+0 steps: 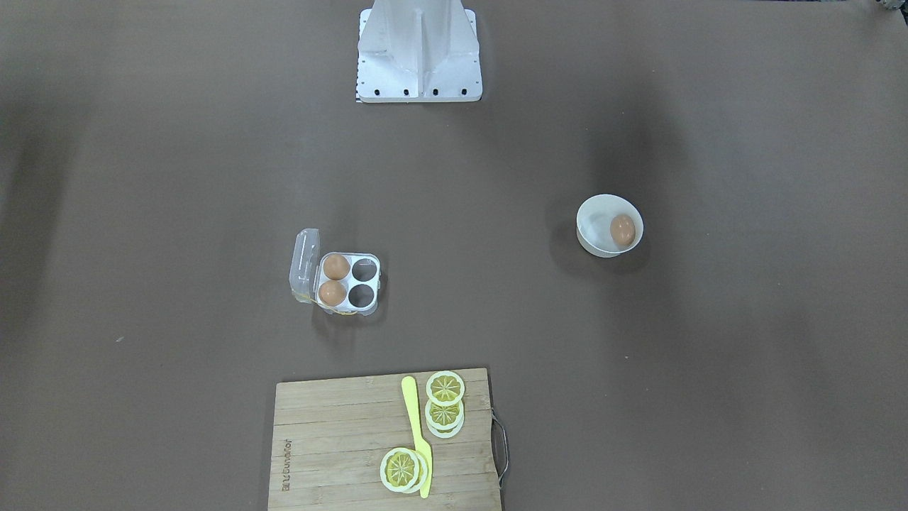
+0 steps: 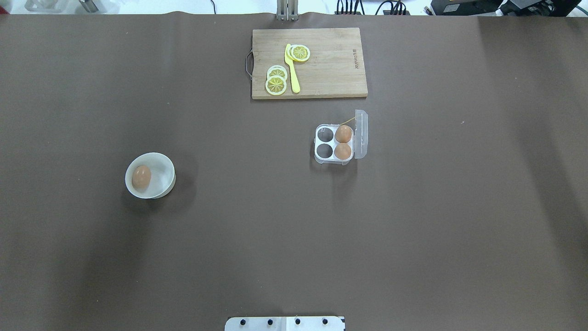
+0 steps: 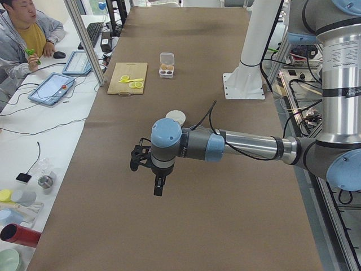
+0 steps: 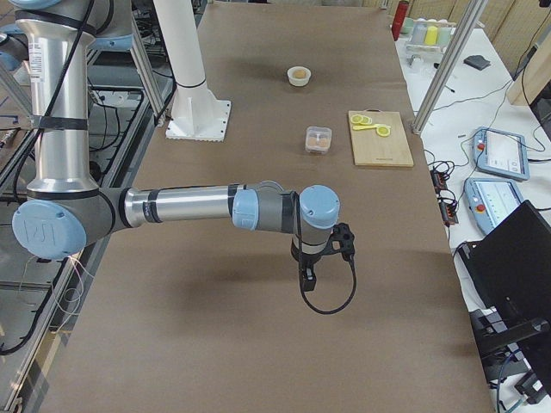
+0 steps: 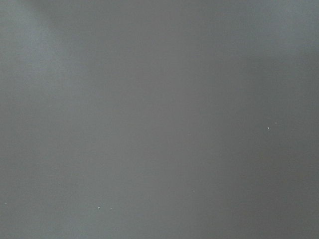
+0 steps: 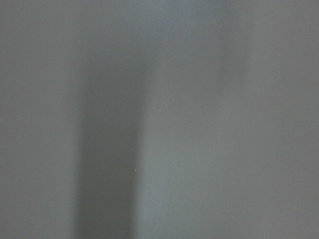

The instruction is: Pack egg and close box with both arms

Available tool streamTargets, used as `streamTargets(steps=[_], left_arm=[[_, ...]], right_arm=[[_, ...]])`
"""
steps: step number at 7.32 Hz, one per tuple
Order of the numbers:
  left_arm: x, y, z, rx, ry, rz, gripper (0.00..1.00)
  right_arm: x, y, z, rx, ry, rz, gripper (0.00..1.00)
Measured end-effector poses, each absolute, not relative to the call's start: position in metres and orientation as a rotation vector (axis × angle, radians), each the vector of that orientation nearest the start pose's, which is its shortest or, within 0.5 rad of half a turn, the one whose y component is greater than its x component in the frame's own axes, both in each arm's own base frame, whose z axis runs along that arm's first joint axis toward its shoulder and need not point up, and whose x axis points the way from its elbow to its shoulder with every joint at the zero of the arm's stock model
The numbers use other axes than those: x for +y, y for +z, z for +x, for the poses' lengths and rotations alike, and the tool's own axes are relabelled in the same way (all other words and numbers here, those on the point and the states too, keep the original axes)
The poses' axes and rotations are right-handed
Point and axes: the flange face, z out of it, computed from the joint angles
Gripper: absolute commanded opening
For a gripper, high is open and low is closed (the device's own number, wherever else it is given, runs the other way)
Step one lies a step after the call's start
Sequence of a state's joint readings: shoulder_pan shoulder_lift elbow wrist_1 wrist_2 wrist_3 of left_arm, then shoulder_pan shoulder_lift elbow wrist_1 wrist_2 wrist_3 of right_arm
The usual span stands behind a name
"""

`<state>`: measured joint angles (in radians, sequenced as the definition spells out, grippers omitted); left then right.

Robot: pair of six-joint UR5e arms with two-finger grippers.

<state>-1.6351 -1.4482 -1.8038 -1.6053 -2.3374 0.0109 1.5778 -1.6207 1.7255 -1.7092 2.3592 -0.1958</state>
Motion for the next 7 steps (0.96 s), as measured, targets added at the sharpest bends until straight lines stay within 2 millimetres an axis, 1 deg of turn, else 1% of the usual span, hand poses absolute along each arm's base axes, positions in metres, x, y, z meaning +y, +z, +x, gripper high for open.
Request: streamTargets(steps=[3,6,7], left_arm=[[-0.435,0.603,-0.093,0.755,0.001,0.156,0.98],[-0.426,0.612,-0.092,0.744,-0.005,0.139,0.97],[-0.426,0.611,-0.091,0.746,-0.003,0.139,0.97]], right_arm=[[-0.452,0.628,0.066,-0.786,-0.17,0.061,1.0],[-0.449,0.629,0.066,-0.786,-0.17,0.061,1.0],[-0.449,0.627,0.066,-0.786,-0.17,0.064,1.0]])
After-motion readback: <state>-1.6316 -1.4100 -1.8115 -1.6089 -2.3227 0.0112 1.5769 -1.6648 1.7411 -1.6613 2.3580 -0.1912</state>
